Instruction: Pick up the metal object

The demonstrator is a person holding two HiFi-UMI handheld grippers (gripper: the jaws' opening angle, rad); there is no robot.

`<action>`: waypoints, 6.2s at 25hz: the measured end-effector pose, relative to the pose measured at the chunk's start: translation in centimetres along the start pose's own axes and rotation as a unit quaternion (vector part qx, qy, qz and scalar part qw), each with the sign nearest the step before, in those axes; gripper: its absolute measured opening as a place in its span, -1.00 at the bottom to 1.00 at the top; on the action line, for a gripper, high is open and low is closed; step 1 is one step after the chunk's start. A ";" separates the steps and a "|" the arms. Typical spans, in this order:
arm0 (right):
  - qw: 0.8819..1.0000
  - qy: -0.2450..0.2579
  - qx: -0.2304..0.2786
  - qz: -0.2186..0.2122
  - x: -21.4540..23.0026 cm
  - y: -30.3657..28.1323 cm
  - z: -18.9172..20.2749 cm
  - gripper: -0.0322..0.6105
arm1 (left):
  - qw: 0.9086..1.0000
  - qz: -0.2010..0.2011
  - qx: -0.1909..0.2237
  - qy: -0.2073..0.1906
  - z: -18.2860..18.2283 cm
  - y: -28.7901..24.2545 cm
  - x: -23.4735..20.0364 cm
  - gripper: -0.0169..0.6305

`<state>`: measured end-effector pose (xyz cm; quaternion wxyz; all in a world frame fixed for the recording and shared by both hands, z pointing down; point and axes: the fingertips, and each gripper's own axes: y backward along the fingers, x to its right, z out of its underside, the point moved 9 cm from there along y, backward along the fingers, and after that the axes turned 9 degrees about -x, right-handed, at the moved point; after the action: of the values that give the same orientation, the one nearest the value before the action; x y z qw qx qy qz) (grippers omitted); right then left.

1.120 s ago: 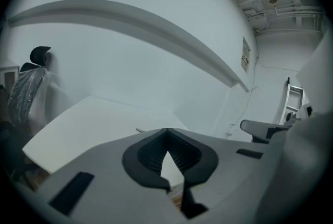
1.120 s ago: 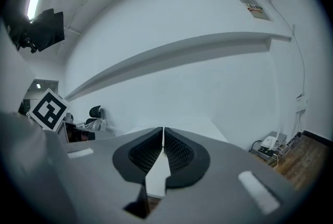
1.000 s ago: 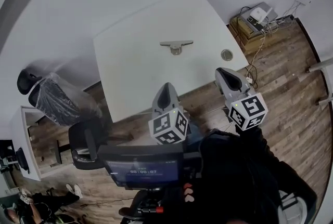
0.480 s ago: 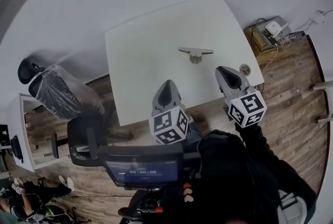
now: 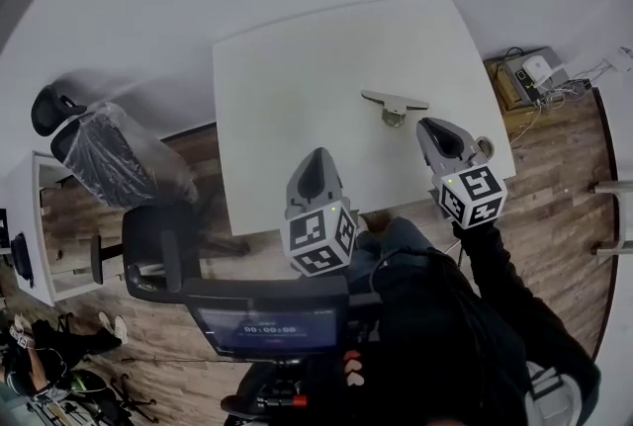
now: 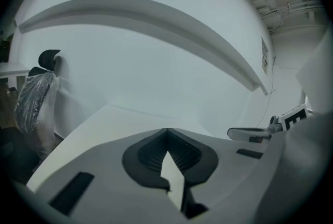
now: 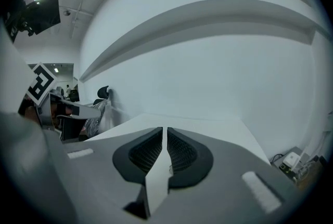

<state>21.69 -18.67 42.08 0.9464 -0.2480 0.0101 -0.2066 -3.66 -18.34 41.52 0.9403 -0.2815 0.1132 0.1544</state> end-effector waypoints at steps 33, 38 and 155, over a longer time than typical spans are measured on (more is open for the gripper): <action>0.944 0.226 -0.222 -0.092 2.3 -11.8 3.2 -0.62 | 0.998 -0.032 -0.012 0.044 0.1 -4.3 1.2 -0.95; 0.930 0.257 -0.247 -0.086 2.3 -13.0 3.9 -0.60 | 0.998 -0.031 -0.018 0.049 0.4 -4.7 1.2 -0.95; 0.899 0.386 -0.194 0.077 4.6 -10.9 -1.6 -0.89 | 0.999 -0.020 0.021 0.012 -2.7 -4.0 1.8 -0.95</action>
<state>21.48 -29.83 46.18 0.8142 -0.3263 0.4336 -0.2064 -0.94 -22.64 40.71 0.9474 -0.2659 0.1221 0.1293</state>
